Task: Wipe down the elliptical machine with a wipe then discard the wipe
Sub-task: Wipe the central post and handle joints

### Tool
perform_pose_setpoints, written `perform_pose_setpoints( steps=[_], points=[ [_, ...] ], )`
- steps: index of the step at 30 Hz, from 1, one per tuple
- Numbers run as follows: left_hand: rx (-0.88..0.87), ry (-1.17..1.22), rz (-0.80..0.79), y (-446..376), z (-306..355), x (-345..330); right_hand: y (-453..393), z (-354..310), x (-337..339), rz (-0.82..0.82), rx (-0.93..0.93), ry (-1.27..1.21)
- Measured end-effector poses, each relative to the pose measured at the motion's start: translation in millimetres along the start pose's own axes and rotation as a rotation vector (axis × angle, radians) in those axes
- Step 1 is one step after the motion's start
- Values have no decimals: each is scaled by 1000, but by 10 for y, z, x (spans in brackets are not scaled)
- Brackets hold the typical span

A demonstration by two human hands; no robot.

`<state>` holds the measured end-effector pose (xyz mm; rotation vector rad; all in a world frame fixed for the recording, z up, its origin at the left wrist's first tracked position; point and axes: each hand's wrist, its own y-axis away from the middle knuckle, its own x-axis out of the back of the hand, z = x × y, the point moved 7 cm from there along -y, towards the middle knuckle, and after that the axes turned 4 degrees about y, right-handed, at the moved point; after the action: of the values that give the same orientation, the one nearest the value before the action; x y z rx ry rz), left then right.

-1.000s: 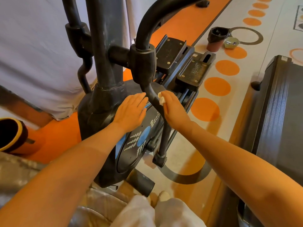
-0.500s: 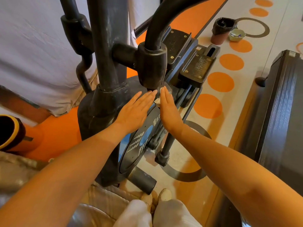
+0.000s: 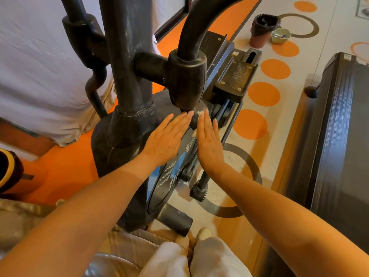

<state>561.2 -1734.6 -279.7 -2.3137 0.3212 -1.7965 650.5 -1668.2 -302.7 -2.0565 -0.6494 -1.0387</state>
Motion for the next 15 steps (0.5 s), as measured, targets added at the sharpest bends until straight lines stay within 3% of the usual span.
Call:
perform_pose_setpoints(
  steps=[5, 15],
  points=[
    [23, -74, -24, 58, -3, -69, -52, -63, -4, 33, 27, 46],
    [159, -77, -43, 24, 135, -91, -42, 59, -21, -64, 119, 93]
  ],
)
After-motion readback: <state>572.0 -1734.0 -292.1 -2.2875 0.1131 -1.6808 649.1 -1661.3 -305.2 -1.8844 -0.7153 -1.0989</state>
